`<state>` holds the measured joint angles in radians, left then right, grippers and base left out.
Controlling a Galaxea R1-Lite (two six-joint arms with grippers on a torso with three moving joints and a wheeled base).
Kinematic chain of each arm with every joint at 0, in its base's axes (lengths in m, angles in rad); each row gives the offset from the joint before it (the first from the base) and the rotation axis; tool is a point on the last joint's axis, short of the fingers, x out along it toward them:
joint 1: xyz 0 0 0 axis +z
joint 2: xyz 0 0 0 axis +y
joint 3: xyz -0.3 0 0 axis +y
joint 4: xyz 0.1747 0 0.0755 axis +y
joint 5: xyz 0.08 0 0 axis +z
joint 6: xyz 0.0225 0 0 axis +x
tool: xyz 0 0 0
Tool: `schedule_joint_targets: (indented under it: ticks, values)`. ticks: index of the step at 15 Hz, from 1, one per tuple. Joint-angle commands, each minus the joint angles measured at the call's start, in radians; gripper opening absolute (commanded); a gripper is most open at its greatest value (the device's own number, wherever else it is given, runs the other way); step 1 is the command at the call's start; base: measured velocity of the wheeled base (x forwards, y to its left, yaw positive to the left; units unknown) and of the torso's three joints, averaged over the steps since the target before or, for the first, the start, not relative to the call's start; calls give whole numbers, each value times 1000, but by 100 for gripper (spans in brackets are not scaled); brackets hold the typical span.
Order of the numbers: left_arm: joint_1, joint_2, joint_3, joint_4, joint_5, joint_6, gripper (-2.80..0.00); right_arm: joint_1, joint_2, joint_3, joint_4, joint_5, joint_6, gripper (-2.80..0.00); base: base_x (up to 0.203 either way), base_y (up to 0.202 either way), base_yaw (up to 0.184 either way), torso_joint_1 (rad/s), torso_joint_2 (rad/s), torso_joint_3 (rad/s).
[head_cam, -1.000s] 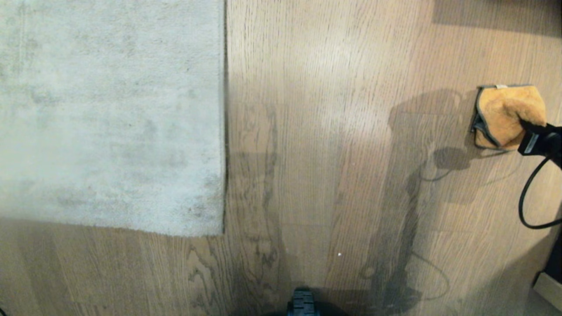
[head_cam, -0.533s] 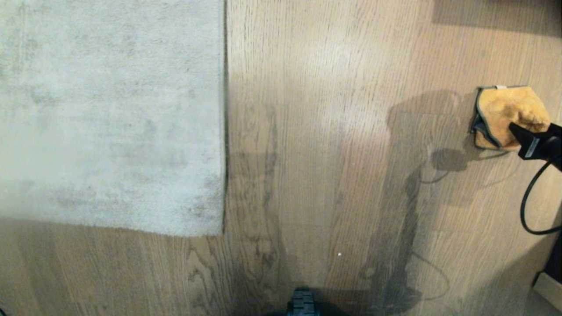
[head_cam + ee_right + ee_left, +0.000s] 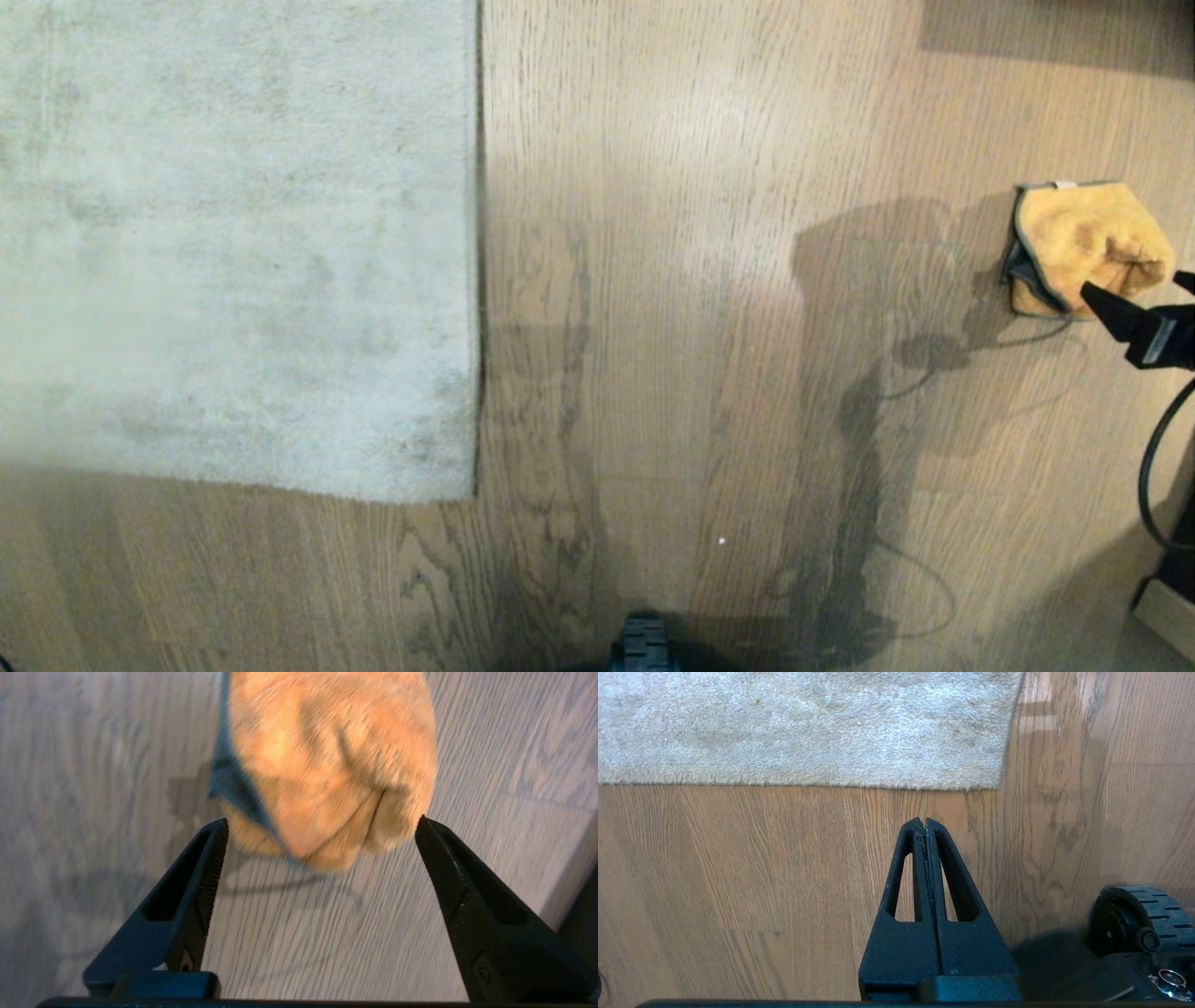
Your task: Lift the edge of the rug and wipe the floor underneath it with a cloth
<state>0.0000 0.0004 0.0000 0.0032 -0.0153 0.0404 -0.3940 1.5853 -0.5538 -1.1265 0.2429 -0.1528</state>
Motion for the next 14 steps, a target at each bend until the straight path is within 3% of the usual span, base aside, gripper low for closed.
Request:
schedule_joint_targets:
  ticks: [1,8,13,14]
  values:
    - [0,0,0,0,0,1,-280,0,-94,55,8,9,-9,0,0,0,0,0,0,0]
    - [0,0,0,0,0,1,-280,1,-364,336,65,34,-25,0,0,0,0,0,0,0]
    - [0,0,0,0,0,0,-280,2,-486,448,93,56,-30,0,0,0,0,0,0,0]
    - [0,0,0,0,0,0,-280,2,-509,454,113,56,-30,-280,0,0,0,0,0,0]
